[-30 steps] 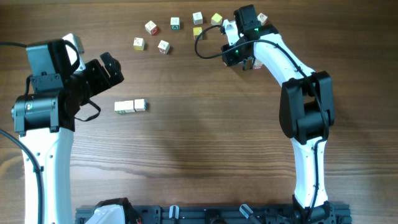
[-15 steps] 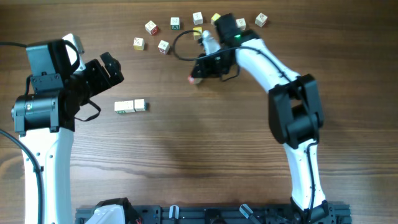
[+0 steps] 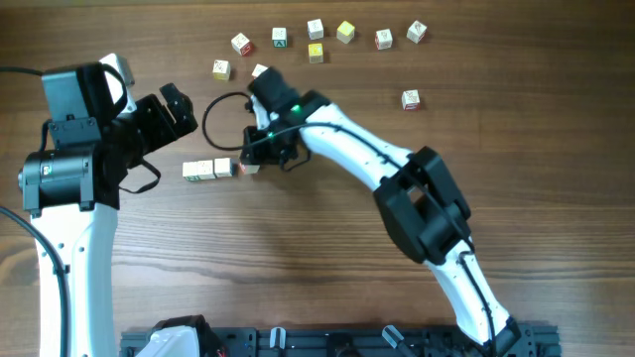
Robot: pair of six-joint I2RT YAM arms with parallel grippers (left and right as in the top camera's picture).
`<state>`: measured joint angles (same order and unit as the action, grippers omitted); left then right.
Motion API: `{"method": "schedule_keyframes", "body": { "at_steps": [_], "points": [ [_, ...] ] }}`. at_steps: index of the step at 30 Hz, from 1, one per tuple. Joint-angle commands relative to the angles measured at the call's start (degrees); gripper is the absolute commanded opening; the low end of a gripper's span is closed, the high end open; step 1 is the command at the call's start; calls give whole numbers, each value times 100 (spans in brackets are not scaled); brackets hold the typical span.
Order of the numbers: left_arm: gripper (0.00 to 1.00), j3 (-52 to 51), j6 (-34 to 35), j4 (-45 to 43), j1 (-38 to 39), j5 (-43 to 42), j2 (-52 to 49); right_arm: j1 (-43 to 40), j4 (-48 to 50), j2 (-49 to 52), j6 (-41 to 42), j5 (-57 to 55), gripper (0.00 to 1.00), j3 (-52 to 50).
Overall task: Form a horizontal line
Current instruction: 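Carry the spiral block to the right end of the row and lower it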
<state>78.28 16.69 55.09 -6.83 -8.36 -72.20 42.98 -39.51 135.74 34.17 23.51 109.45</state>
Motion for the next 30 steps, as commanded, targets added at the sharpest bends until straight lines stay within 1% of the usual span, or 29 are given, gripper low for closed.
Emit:
{"method": "schedule_keyframes", "body": {
  "at_steps": [1,6,17,20,24,26,29,30],
  "points": [
    [100,-42,48,-11,-20,55,20,101,256,-15,955,-745,33,46],
    [100,-42,48,-11,-20,55,20,164,407,116,1370,-752,34,46],
    [100,-42,48,-11,-20,55,20,225,420,166,1532,-743,37,46],
    [100,-42,48,-11,-20,55,20,258,387,168,1537,-750,42,35],
    [100,-42,48,-11,-20,55,20,260,391,168,1537,-752,42,35],
    [100,-42,48,-11,-20,55,20,260,402,168,1550,-844,46,35],
    [100,-42,48,-11,-20,55,20,249,520,168,1530,-1104,56,35],
    [100,-42,48,-11,-20,55,20,240,527,168,1528,-1193,57,35]
  ]
}}
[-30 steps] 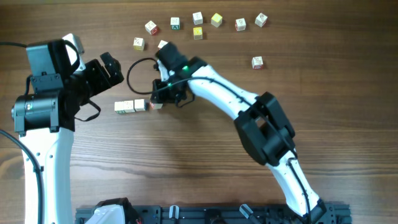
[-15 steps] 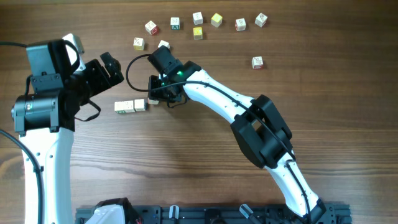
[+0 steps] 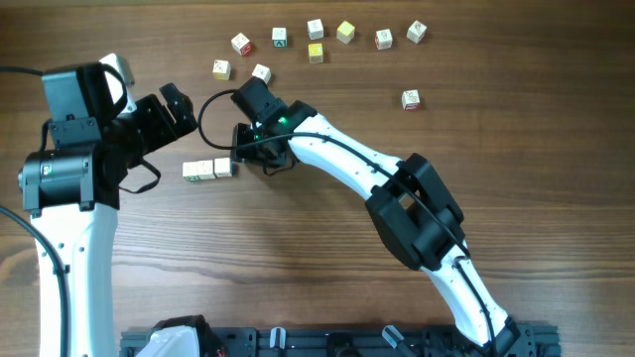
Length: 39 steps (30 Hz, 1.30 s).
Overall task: Form a horizontal line
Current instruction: 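Carry the spiral block to the right end of the row and lower it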
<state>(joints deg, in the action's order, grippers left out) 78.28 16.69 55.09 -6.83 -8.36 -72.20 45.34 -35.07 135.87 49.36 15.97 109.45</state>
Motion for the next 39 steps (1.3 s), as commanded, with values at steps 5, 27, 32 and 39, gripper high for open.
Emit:
{"method": "schedule_keyframes", "body": {
  "at_steps": [5,27,32,39],
  "points": [
    [100,-42,48,-11,-20,55,20,-72,105,155,-144,-647,58,35],
    [100,-42,48,-11,-20,55,20,-138,1480,540,-1471,-649,10,35],
    [100,-42,48,-11,-20,55,20,-138,1360,540,-1469,-348,7,35],
    [100,-42,48,-11,-20,55,20,-133,1180,540,-1484,-192,5,35]
  ]
}}
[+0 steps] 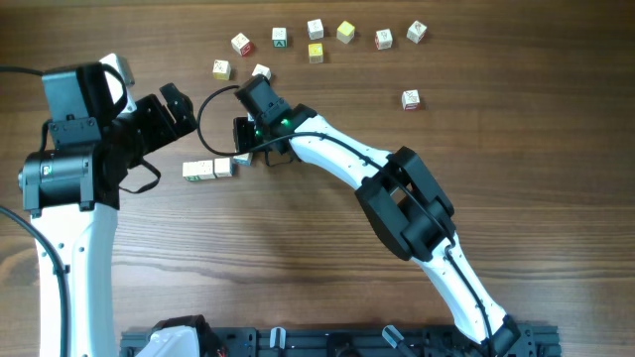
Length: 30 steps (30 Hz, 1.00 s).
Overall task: Form a horizontal line
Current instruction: 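Carry the spiral block to the right end of the row and lower it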
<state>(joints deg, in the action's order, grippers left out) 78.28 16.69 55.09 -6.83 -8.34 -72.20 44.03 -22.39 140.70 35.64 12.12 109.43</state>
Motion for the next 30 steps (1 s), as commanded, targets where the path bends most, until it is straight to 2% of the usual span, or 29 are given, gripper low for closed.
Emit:
{"method": "schedule_keyframes", "body": {
  "at_steps": [1,8,20,30],
  "points": [
    [100,-42,48,-11,-20,52,20,-2,-125,57,-111,195,5,37],
    [100,-42,48,-11,-20,52,20,-2,-144,57,-162,411,4,37],
    [100,-42,48,-11,-20,52,20,-2,-125,57,-879,887,4,37],
    [100,-42,48,-11,-20,52,20,-26,-83,57,-890,1196,4,37]
  ]
}}
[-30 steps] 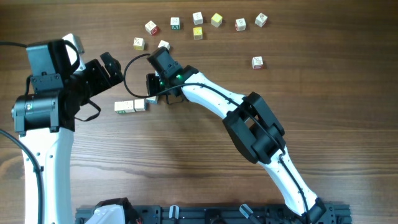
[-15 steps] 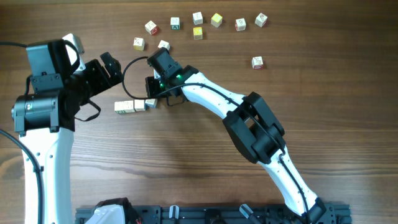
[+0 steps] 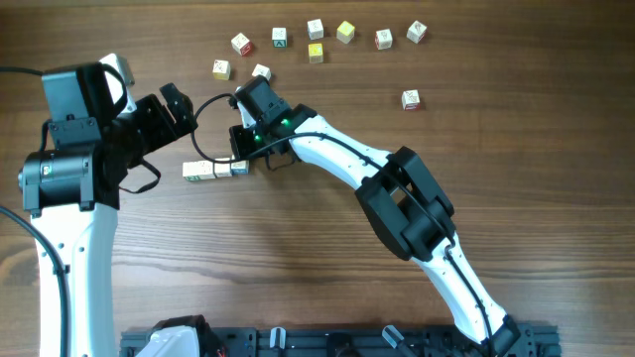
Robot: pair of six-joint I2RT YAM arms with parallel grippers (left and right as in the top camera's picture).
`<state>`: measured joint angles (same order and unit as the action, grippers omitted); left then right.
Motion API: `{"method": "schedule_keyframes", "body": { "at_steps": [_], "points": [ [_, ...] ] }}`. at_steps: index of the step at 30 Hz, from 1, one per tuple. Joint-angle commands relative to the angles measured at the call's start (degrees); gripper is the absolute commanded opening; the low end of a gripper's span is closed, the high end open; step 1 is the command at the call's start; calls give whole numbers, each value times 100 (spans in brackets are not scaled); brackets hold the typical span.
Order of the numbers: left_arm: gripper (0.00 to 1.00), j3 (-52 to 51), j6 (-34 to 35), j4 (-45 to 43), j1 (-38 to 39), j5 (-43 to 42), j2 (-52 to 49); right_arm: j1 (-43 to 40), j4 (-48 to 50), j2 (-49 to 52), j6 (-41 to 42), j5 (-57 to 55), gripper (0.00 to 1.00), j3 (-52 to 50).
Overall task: Form a horizontal line
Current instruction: 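Carry the spiral block to the right end of the row and lower it, then open the right gripper and lift away from the row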
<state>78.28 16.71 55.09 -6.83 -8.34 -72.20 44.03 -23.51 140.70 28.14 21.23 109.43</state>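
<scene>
A short row of small cubes [image 3: 205, 171] lies on the wooden table left of centre. A further cube [image 3: 239, 167] sits at the row's right end, touching it. My right gripper [image 3: 241, 157] reaches in from the right and stands directly over that cube, apparently shut on it; its fingertips are mostly hidden under the gripper body. My left gripper [image 3: 179, 107] hangs above and left of the row, open and holding nothing.
Several loose cubes [image 3: 316, 40] are scattered along the far edge, two of them [image 3: 220, 68] just behind the right gripper, and one alone [image 3: 410, 99] at the right. A black cable loops beside the right gripper. The left arm's body stands at the left.
My right gripper has come down and slightly left with the cube, which now rests against the right end of the row. The left arm has not moved.
At first my right gripper had the cube just right of the row, with a small gap. Then the gripper was further up and left, the cube hidden under it. Then the cube showed just above the row's end, and now it adjoins the row.
</scene>
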Motion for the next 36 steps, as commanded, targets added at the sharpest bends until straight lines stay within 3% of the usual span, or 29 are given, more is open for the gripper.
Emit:
{"method": "schedule_keyframes", "body": {
  "at_steps": [1,8,13,20,27,36],
  "points": [
    [100,-42,46,-11,-20,52,20,-26,35,57,-142,280,4,37],
    [100,-42,46,-11,-20,52,20,-199,153,46,-192,-90,5,39],
    [100,-42,46,-11,-20,52,20,-595,-256,42,527,-122,4,39],
    [100,-42,46,-11,-20,52,20,-800,-1331,42,656,1121,4,39],
    [100,-42,46,-11,-20,52,20,-723,-1366,42,649,2247,4,39],
    [100,-42,46,-11,-20,52,20,-713,-1364,44,658,2496,4,39]
  ]
}}
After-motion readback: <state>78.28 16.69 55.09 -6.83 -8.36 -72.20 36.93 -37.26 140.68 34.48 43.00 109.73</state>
